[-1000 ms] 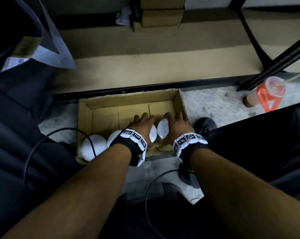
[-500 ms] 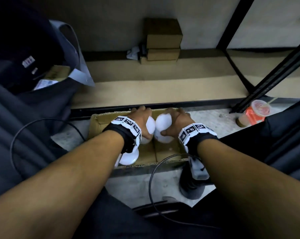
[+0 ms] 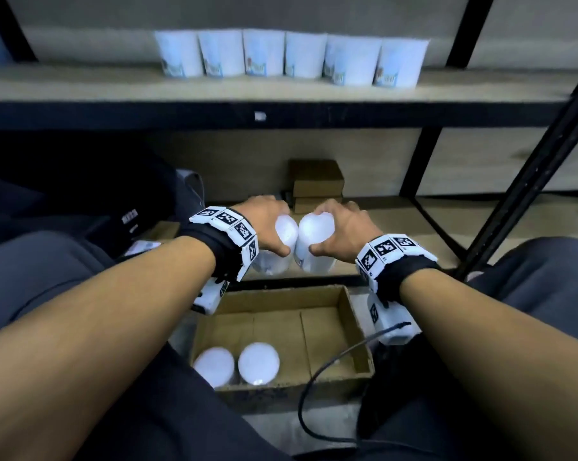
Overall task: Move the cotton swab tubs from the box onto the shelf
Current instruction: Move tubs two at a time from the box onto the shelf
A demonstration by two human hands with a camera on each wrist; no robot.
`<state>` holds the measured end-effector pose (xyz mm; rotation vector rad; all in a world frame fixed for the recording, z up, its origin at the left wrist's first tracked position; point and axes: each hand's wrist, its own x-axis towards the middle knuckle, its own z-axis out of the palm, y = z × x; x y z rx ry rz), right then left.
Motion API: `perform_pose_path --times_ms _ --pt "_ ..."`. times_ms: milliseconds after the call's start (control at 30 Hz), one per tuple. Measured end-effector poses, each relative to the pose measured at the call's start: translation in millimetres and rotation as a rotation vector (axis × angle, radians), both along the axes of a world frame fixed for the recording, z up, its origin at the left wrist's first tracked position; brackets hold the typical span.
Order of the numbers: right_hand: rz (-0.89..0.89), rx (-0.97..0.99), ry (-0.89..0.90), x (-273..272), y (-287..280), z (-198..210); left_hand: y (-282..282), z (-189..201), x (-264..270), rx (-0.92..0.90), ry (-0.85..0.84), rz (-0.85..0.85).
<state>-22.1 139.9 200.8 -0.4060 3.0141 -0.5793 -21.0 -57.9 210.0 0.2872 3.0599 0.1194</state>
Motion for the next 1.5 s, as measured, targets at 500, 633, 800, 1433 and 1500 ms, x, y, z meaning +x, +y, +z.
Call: perform_pose_path --times_ms 500,633,800,1433,1500 --pt "0.094 -0.094 0.258 -22.0 -1.9 168.8 -7.6 173.0 10.4 0.052 0.347 -0.005" --pt "0.084 -0.128 0.323 -25.7 -0.9 203.2 -7.3 206.5 10.4 0.086 0.391 0.044" --pt "0.083 -0.111 0.364 -41.8 -1.8 240.8 -9.3 244.1 2.5 0.102 0.402 0.064" --pt "0.054 -0.070 0.312 -111.6 -20.8 239.6 -27.9 235.0 -67.3 0.240 0.451 0.053" --pt "0.058 -0.078 0.287 -114.8 -20.6 239.3 -28.7 232.7 -68.5 0.256 0.436 0.039"
